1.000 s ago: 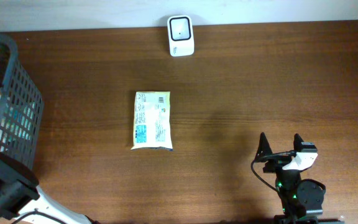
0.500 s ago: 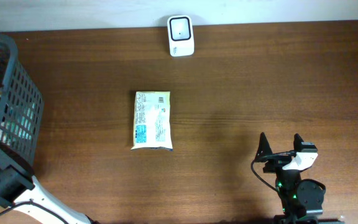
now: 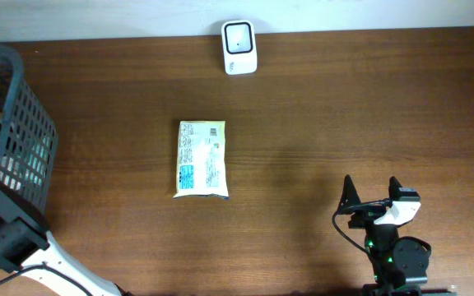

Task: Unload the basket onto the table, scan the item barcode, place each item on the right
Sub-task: 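Reach the left gripper back into the basket and grasp green box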

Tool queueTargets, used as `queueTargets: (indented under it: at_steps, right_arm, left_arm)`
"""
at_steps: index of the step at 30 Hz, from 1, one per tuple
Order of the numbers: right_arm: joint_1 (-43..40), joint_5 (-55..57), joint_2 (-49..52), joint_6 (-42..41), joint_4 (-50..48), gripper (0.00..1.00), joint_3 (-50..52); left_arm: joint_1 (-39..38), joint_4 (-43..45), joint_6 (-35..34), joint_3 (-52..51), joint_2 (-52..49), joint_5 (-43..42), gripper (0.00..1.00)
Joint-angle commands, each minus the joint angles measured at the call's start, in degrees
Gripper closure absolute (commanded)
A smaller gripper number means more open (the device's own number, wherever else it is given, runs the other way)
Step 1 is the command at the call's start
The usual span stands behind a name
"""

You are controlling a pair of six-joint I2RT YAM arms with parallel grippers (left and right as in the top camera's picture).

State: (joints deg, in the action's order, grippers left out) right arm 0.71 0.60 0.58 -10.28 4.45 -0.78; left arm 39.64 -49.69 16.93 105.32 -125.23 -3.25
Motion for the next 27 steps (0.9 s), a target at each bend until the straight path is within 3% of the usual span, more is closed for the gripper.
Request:
queueTargets:
  at_steps: [1, 4, 6, 7, 9, 10, 16, 17, 19, 20, 21, 22, 24, 27]
  right_arm:
    - [0.4, 0.1, -0.3, 0.2, 0.1, 0.01, 0.5]
    - [0.4, 0.1, -0.3, 0.2, 0.1, 0.01, 0.5]
    - [0.4, 0.1, -0.3, 0.2, 0.1, 0.01, 0.5]
    - [0.4, 0.1, -0.3, 0.2, 0.1, 0.02, 0.5]
    - [0.4, 0.1, -0.3, 0.2, 0.1, 0.01, 0.5]
    - [0.4, 0.1, -0.3, 0.2, 0.1, 0.01, 0.5]
    - [0.4, 0.1, -0.3, 0.2, 0.1, 0.01, 0.5]
    - [0.4, 0.1, -0.3, 0.2, 0.1, 0.01, 0.5]
    - [0.4, 0.1, -0.3, 0.2, 0.1, 0.01, 0.5]
    - [0.4, 0.1, -0.3, 0.2, 0.1, 0.01, 0.5]
    - [0.4, 0.1, -0.3, 0.2, 0.1, 0.01, 0.5]
    - [0.4, 0.1, -0.3, 0.2, 0.1, 0.02, 0.5]
    - [0.4, 0.1, -0.3, 0.2, 0.1, 0.01, 0.5]
    - [0.4, 0.1, -0.3, 0.2, 0.1, 0.01, 0.5]
  left_arm:
    - [-0.5, -1.0, -0.6, -0.2, 1.7, -1.9, 1.0]
    - [-0.5, -1.6, -0.6, -0.3, 1.7, -1.9, 1.0]
    - [-0.5, -1.6, -0.6, -0.3, 1.7, -1.9, 0.72]
    - [-0.5, -1.7, -0.6, -0.3, 1.7, -1.9, 0.68]
    - [-0.5, -1.7, -0.6, -0.3, 1.7, -1.9, 0.91]
    - [-0.5, -1.7, -0.6, -0.3, 1.7, -1.9, 0.98]
    - [-0.5, -1.6, -0.6, -0.3, 1.7, -1.9, 1.0]
    - [-0.5, -1.6, -0.6, -0.3, 1.7, -1.9, 0.93]
    - [-0.5, -1.6, -0.6, -0.3, 1.7, -1.9, 0.6]
    - [-0.5, -1.6, -0.6, -0.3, 1.7, -1.9, 0.58]
    - [-0.5, -1.6, -0.6, -0.3, 1.7, -1.9, 0.65]
    - [-0.5, -1.7, -0.6, -0.3, 1.7, -1.9, 0.82]
    - [-0.5, -1.8, -0.7, -0.3, 1.7, -1.9, 0.93]
    - [-0.5, -1.8, -0.6, -0.3, 1.5, -1.9, 1.0]
